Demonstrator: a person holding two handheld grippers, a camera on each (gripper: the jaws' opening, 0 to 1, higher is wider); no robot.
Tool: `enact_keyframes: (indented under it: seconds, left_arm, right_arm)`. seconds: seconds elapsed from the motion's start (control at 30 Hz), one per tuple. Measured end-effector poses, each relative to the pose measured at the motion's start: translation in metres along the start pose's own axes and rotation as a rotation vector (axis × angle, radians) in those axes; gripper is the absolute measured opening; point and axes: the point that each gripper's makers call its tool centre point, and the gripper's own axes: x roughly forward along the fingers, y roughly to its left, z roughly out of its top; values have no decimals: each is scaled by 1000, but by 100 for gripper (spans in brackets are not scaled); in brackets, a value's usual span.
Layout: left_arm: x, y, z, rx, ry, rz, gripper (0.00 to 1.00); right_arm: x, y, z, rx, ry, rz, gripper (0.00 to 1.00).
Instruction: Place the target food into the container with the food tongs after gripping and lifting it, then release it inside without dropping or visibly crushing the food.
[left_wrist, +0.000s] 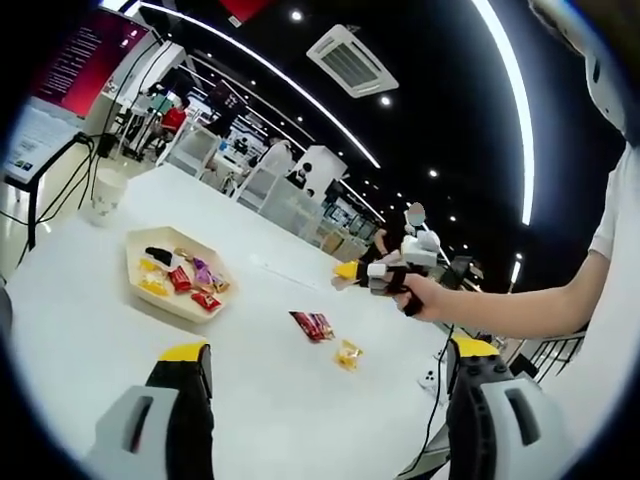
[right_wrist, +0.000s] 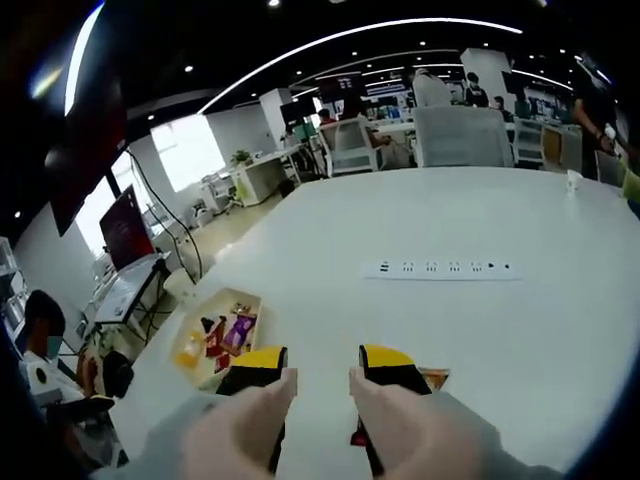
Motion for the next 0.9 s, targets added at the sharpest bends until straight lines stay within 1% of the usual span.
enact_keyframes:
  seconds: [0.43,0.57,0.7,0.9]
  left_arm:
    - [1,1,-3,-5,8,8,99]
    - [2,1,0,-12,-6,12,99]
    - [3,1,-2,-18,4,14,99]
    - [5,-3,-1,-20,1,5,98]
  right_arm:
    - [5,-9,-16,14,24,-14,28]
    - [7,-10,-20,10,34,-15,28]
    - [9,-12,-26,12,44,-16,28]
    - [13,-18,-35,12,60,-29,28]
